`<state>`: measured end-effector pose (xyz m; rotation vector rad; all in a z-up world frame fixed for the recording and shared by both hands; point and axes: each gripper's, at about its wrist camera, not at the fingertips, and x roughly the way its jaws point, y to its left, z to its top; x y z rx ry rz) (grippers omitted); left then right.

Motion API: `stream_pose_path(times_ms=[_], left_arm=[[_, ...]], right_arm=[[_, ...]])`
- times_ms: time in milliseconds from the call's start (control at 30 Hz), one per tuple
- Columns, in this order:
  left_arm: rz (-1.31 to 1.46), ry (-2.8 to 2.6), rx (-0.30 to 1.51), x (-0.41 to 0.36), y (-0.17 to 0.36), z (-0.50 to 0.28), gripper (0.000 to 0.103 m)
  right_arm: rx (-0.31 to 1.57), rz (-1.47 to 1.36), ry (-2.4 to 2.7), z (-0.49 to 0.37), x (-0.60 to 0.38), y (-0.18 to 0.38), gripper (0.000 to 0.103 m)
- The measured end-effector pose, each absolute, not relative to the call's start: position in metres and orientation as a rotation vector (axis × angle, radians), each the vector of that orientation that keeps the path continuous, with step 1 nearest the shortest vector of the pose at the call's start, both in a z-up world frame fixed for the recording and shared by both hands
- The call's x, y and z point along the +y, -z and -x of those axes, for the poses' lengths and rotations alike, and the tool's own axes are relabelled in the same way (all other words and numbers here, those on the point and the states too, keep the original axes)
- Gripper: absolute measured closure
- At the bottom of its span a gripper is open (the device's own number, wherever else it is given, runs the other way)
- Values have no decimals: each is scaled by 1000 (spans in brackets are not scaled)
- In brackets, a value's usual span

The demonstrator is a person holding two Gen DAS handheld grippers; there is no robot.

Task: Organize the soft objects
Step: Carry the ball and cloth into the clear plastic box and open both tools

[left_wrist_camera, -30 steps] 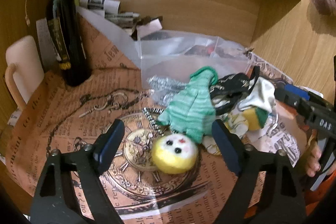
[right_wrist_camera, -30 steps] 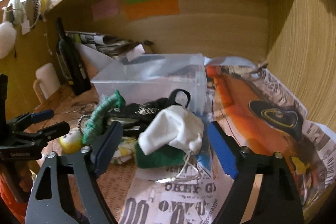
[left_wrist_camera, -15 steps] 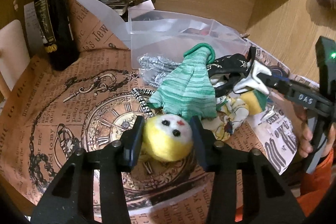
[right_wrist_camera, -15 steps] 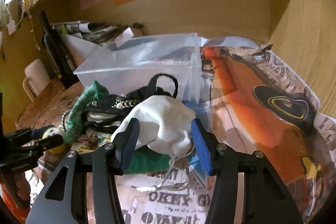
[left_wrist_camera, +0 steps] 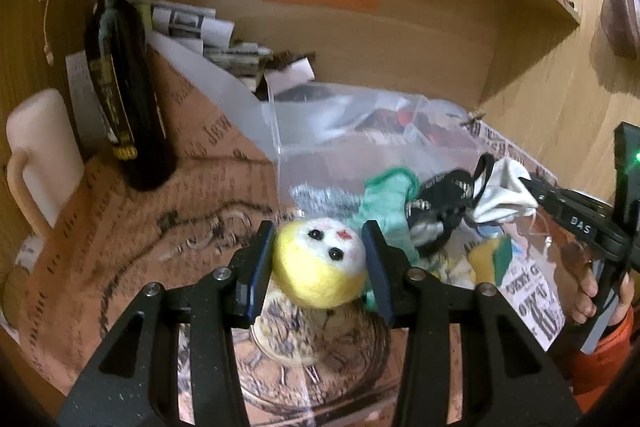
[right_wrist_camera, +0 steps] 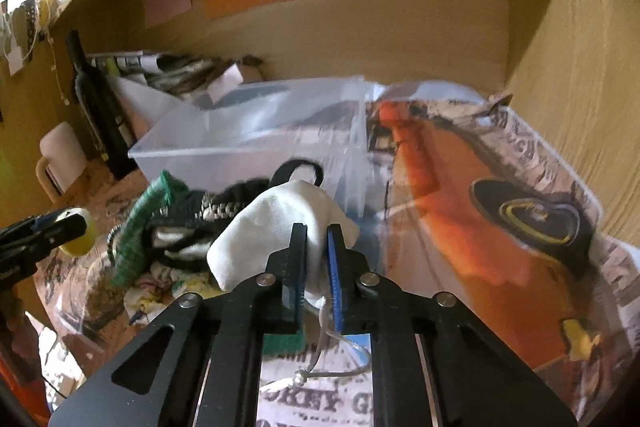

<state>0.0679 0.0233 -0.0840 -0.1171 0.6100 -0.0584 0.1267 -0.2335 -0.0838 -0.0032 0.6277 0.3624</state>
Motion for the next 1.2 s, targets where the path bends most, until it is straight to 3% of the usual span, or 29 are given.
stream_pose_path(times_ms=[667, 1200], left_arm=[[111, 47, 483, 37, 28, -129, 59], [114, 93, 701, 42, 57, -229, 59]], right_arm=[[367, 36, -329, -149, -227, 3, 95], [470, 141, -402, -210, -179, 19, 95]])
